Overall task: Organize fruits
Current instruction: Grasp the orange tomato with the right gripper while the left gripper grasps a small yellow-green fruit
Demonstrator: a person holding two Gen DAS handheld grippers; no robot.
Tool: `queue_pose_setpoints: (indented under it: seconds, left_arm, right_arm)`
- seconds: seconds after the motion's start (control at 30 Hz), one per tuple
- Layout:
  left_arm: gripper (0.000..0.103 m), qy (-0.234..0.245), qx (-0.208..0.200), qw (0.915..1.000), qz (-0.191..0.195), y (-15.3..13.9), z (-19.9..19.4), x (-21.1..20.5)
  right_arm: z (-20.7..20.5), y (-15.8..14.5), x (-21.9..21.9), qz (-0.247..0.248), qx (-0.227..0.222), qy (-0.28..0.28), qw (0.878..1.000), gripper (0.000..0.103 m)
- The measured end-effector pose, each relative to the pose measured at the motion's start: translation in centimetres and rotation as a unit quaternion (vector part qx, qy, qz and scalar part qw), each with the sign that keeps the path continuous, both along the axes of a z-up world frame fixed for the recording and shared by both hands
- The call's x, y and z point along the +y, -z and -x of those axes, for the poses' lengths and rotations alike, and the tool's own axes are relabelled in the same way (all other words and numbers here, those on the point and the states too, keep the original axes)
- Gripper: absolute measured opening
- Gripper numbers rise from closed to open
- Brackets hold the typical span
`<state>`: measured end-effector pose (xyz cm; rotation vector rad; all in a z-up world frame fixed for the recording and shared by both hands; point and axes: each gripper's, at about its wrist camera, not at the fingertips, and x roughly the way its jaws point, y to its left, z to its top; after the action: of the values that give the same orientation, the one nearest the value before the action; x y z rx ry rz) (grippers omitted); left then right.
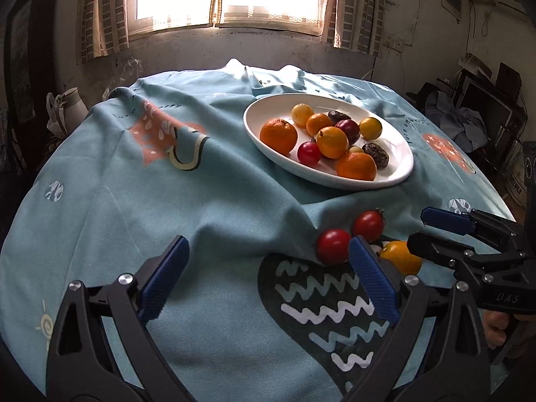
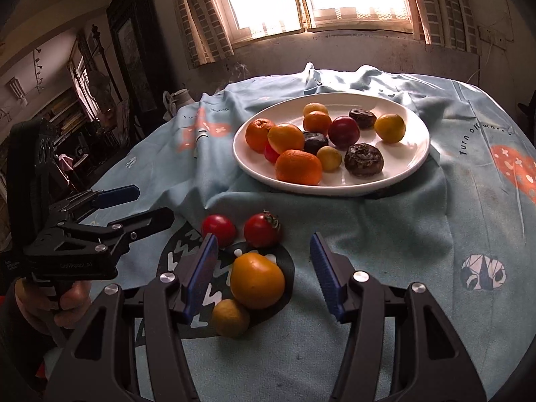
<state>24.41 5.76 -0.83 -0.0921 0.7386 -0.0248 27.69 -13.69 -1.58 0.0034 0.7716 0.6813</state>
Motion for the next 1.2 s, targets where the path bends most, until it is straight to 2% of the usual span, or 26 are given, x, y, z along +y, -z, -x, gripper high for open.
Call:
queue_pose_setpoints:
  seconds: [0.13,0.2,0.53,0.83,0.93,1.07,1.13,1.2]
  left_arm:
    - [0.097,-0.018,-0.005,0.9997,0.012,-0.2,0.3,0.9]
    - [0.097,-0.021,-0.001,0.9996,0.019,-0.2,0.2,1.2]
    - [0.097,-0.021,-0.016,0.9994,0.021,-0.8,0.5,1.0]
    - [0.097,-0.022,-0.019,0.9994,0.017,-0.9,0.5,0.9]
    - [0.097,-0.018,-0.021,0.9995,0.016,-0.9,0.6,0.8]
    - [0.097,0.033,-0.014,0.9991,0.023,-0.8,0.8,-0.6]
    - [0.096,0.077,-0.01,0.9969,0.009,-0.5,1.2,-2.4]
    - [0.09,0.121,-0.014,0.9923,-0.021,-0.1,1.9,-4.7]
  right_arm:
    - [0.3,0.3,0.5,0.014,0.0,-0.008,1.0,0.056]
    - [0.3,0.5,0.8,0.024,0.001,-0.012,1.0,0.05]
    - [-0.3,1.7,1.1,0.047,0.025,-0.014,0.999,0.045]
    - [-0.5,2.0,1.1,0.037,0.039,-0.022,0.998,0.038]
    - [-1.0,1.6,0.2,0.01,0.053,-0.009,0.998,0.038]
    - [-1.3,0.2,-1.9,-0.017,0.039,0.033,0.999,0.038]
    - [-1.5,-0.3,-2.9,-0.023,0.034,0.05,0.998,0.038]
    - [-1.6,-0.5,-3.5,-0.031,0.034,0.061,0.997,0.038]
